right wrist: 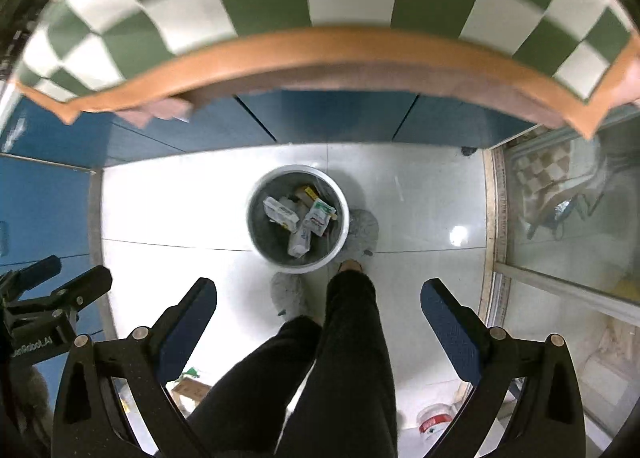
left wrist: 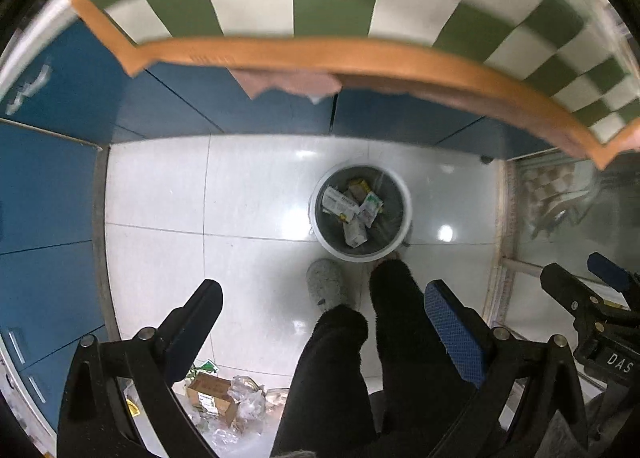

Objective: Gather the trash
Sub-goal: 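Raise both tools back toward the counter, then grasp a dark green scrap with the left tool while the right tool grasps the red-white sugar bag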

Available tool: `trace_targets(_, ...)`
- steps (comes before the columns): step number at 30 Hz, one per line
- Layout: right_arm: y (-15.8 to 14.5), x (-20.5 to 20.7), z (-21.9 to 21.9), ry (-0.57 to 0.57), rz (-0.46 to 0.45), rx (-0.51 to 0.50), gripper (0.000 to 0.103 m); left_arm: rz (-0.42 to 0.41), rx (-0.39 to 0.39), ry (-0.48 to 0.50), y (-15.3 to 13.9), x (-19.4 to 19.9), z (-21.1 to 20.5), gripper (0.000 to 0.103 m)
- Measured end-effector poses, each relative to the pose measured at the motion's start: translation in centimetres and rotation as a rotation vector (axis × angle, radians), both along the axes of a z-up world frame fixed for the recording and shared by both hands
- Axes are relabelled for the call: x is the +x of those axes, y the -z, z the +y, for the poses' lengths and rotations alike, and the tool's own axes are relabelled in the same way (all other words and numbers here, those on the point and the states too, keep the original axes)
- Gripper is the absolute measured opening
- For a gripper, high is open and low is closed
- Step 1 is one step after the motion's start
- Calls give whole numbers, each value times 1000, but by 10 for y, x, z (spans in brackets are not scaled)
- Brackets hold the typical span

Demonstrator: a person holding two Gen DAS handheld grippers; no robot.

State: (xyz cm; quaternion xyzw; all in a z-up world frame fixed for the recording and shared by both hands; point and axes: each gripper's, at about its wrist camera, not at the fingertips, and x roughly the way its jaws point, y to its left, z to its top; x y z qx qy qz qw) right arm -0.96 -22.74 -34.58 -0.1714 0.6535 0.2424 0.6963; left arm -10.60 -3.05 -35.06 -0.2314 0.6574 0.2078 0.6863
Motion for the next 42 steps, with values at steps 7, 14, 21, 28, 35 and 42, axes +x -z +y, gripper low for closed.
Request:
trace_targets(7,-102,-24,1,-45,-5,96,103,-105,62,7,-85,-10,-1,103)
trace_targets(14,-170,13,6,10,-59,233,103,-242,170,-30,-154,25,25,103)
trace_targets(21,-199,139,24,81,-191,310,103,-274,311,-83,-177,108,60,103)
trace_targets(28,-151,282,53,124,-114,339,87,-155,213,-126,-135,208,73,103)
trace_targets(35,-101,326,107,-51,-57,317,68,16,219,-99,-85,283,75,103)
trace_targets(42,-71,343,136,-148,-73,267,26,77,190,-123,-71,308,81,103)
